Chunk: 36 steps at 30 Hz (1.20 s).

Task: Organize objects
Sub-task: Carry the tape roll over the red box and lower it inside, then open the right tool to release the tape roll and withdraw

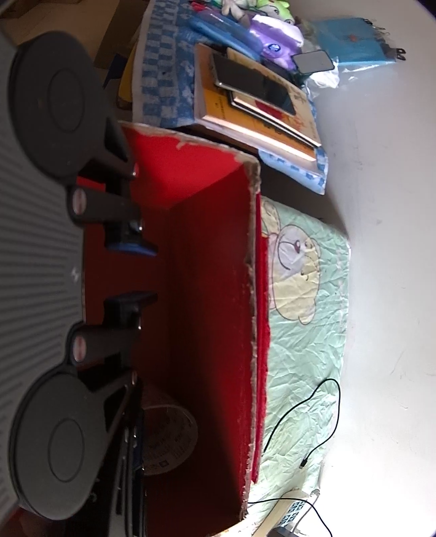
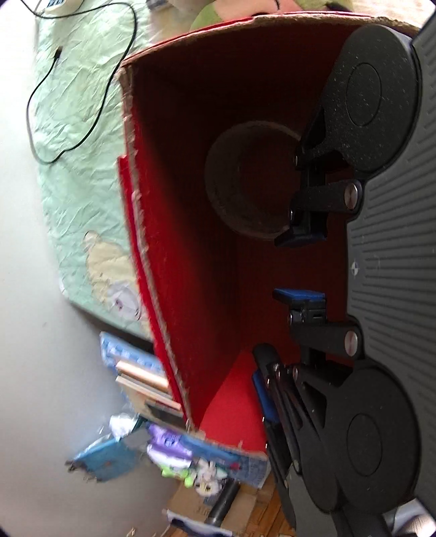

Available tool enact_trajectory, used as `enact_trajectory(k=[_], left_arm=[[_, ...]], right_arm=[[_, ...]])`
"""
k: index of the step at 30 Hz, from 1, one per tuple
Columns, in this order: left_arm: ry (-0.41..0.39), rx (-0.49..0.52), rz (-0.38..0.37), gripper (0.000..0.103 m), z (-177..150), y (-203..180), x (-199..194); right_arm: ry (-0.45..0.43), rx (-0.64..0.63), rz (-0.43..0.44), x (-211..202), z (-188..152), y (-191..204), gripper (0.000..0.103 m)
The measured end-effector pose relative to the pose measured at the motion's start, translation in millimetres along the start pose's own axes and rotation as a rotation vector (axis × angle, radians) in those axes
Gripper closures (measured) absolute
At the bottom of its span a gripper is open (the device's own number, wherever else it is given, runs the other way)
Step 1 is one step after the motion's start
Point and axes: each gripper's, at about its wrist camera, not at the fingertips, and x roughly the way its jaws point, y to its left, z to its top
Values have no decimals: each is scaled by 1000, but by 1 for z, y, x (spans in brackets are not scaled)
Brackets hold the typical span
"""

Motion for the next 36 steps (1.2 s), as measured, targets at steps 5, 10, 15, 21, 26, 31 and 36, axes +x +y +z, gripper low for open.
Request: enact_trajectory(k=[5,10,15,21,26,31,36], left_arm=[[4,22,11,78,0,-5,1],[-8,31,23,77,-1,-7,-1],[-29,45,44,76,-2,-10,-2],[-55,68,64,76,-2,-13,-4],[-69,71,74,76,-2,-13,-5],[-86,88,86,75,-4,-16,-8],[-122,85,71,49,-10,-12,-20]], right_arm=[[-76,120,-118,-7,-6,-7,81],[-103,161,-132,-9,-11,-10,88],[-116,154,-116,-10,-11,-12,85],[-149,102,-128,-14,-9,-7,84],[-173,74,-146,-16,-8,-4,84],[-203,57,-110,-25,-13,-6,82],[-289,38,-112,-58,-37,-4,80]])
